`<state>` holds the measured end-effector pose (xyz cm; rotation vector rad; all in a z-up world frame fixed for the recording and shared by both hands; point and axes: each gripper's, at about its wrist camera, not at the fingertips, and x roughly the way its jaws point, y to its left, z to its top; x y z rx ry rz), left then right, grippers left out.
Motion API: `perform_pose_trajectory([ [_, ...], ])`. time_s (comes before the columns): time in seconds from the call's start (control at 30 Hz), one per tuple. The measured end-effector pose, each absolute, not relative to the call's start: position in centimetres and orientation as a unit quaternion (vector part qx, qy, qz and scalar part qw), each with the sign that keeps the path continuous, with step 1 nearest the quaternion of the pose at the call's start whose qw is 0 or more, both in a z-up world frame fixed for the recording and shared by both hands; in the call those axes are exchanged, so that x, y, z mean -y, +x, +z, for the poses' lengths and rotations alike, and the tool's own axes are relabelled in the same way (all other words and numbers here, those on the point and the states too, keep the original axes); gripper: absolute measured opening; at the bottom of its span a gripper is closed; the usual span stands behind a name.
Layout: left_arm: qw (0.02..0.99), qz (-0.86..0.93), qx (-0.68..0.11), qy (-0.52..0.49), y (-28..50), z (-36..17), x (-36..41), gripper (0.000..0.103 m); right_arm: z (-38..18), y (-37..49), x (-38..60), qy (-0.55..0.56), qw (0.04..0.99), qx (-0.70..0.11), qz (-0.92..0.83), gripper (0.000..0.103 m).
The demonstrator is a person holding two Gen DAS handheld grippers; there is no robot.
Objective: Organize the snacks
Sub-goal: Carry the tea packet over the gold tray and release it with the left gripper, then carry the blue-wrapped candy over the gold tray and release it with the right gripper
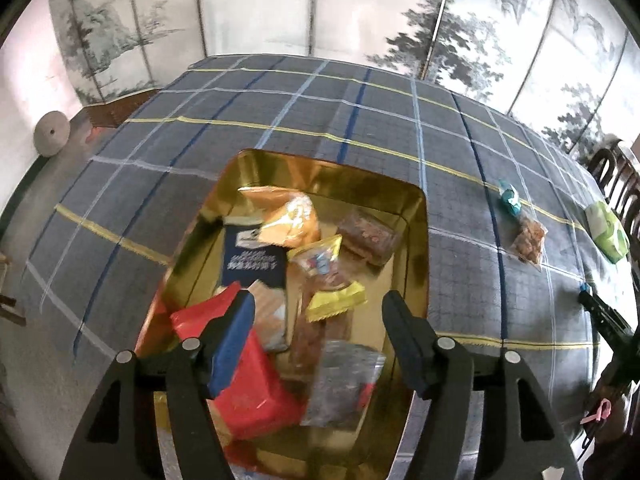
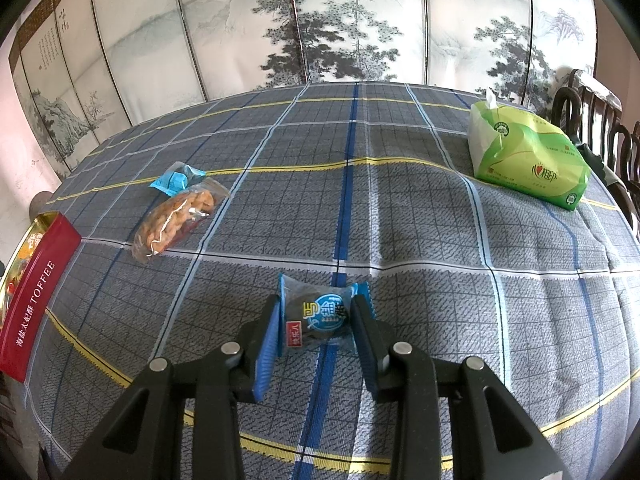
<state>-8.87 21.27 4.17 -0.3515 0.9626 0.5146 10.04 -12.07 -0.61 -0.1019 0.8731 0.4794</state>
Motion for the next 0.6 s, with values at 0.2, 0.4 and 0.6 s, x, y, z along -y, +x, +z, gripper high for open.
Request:
perform_pose_trajectory([
  [0.2,0.834,0.290,-0.443,-0.158,-11.5,4.2,-20.6,0.062,-0.7,9.9,12.0,-0.052,0.878,-0.418,0.229,0.035],
  [0.4,0.829,0.308,-0.442,-0.153,-13.0,3.9,-19.9,0.063,-0.6,9.7,11.8,-0.057,0.878,-0.416,0.231,0.035],
  [0.6,0.823,0.330,-0.442,-0.133,-13.7,3.8,-19.4,0.063,-0.6,9.0,11.7,-0.057,0.877,-0.416,0.234,0.035],
])
